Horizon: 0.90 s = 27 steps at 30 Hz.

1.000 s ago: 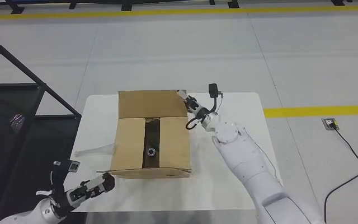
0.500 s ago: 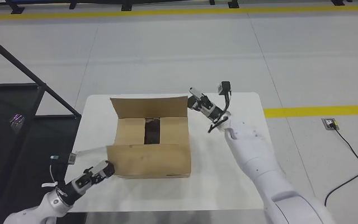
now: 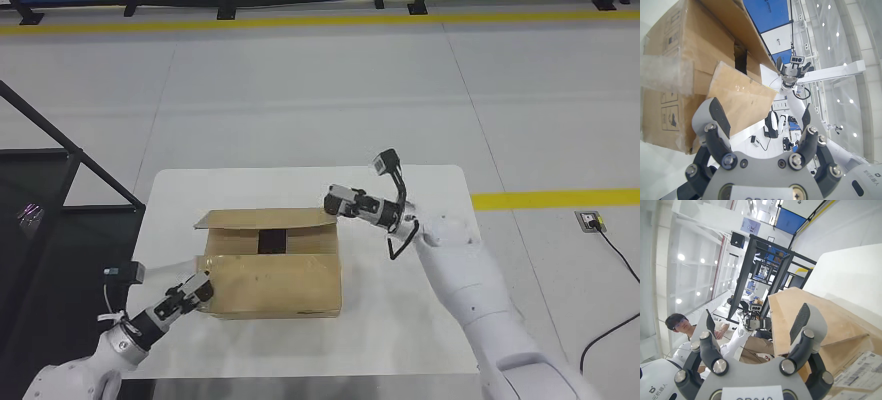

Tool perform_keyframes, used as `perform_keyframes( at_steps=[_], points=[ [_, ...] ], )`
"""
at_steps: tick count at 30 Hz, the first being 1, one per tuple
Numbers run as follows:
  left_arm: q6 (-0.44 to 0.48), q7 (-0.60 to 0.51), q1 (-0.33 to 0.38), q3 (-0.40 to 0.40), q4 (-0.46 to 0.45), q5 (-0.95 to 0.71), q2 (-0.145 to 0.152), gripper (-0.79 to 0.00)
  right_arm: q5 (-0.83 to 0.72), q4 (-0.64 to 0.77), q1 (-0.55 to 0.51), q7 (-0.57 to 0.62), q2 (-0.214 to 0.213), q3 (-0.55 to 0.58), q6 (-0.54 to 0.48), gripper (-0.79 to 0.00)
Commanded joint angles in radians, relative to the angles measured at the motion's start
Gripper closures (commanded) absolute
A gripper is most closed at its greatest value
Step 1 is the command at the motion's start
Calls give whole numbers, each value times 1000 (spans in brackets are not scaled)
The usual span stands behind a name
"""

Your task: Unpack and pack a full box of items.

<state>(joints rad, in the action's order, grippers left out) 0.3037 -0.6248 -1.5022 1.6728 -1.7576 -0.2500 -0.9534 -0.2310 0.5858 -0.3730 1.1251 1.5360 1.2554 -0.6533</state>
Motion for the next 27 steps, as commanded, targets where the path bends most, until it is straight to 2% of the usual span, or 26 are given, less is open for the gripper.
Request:
perform_keyframes(
  at_steps=[1,12,20,27],
  points=[
    [-13,18,10,-10,3,20,-2,-785,33,60,-23,0,-6,-10,48,-785],
    [-60,113,58,-69,9,121,-13,-785,174,420,-191,-105,-23,-68,408,-785],
    [-62,147,72,-82,18,120,-20,-785,195,549,-279,-72,-44,-66,500,-785],
    [-20,162,53,-54,2,62,-24,-785,176,527,-305,-92,-50,-75,514,-785]
  ],
)
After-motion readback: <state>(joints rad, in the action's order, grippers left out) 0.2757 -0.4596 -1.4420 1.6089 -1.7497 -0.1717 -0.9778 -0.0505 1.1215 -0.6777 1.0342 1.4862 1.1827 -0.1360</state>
